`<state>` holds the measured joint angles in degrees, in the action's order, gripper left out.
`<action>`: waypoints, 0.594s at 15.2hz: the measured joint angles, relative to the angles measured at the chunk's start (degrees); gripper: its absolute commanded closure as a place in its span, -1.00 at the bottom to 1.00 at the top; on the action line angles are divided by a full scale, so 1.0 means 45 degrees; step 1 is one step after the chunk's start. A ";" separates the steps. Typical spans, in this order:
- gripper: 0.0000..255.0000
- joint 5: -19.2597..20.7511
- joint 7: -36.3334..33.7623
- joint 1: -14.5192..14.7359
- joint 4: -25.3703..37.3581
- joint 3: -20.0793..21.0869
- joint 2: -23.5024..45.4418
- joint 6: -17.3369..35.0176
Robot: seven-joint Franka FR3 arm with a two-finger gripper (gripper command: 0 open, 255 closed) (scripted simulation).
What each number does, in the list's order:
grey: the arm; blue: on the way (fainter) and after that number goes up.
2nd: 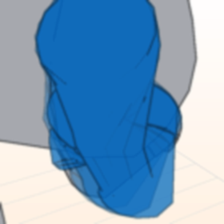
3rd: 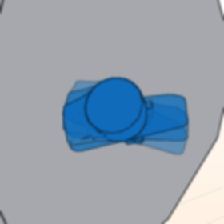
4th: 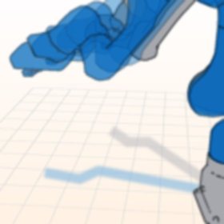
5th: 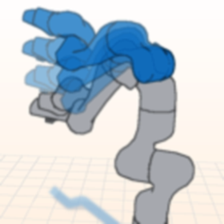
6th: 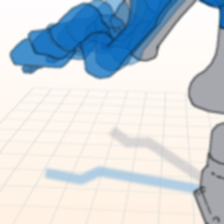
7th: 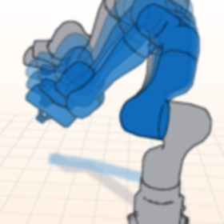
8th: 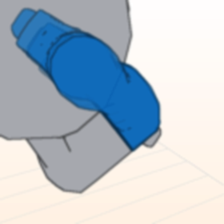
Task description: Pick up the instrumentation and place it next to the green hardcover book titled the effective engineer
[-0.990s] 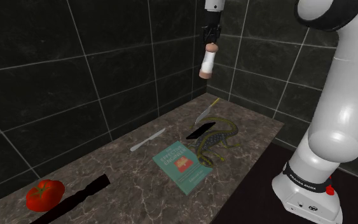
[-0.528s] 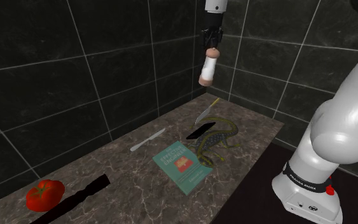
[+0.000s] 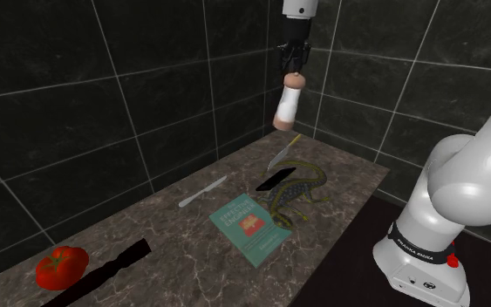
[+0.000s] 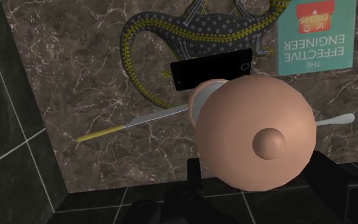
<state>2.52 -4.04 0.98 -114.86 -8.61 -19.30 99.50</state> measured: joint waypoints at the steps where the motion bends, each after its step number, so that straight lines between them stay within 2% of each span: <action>1: 1.00 -0.0007 -0.0242 0.0069 -0.0257 0.0171 -0.0270 -0.0019; 9: 1.00 -0.0443 -0.2464 0.0750 -0.2310 0.1858 -0.2589 -0.0323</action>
<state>0.53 -15.13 4.36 -125.25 -0.25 -30.95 98.04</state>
